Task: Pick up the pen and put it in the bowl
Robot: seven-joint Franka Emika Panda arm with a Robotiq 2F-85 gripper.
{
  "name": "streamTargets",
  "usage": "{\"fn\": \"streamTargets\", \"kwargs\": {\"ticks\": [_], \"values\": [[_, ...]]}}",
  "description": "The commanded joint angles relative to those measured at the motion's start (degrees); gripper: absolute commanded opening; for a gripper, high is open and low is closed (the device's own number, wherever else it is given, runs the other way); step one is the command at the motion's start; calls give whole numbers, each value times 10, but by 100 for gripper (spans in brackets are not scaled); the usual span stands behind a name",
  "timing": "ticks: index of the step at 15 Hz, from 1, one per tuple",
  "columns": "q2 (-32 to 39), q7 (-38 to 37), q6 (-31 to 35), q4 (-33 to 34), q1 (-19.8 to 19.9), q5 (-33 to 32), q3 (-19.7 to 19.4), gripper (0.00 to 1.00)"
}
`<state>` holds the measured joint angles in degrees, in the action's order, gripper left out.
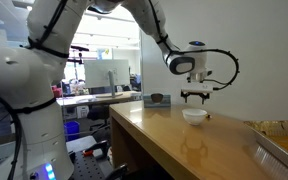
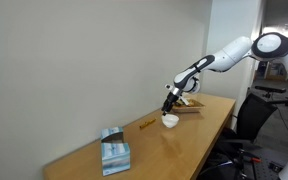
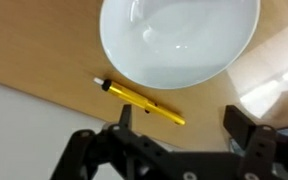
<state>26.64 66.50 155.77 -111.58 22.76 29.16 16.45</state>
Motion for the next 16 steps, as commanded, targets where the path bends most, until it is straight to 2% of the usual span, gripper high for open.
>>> {"fn": "streamTargets", "kwargs": {"ticks": [1, 4, 7, 11, 16], "values": [[-32, -6, 0, -35, -20, -19, -17, 100], [-37, -53, -25, -30, -62, -91, -48, 100], [-35, -96, -65, -7, -113, -211, -89, 100], [-5, -92, -186, 85, -149, -319, -98, 100], [67, -48, -292, 224, -173, -371, -93, 100]]}}
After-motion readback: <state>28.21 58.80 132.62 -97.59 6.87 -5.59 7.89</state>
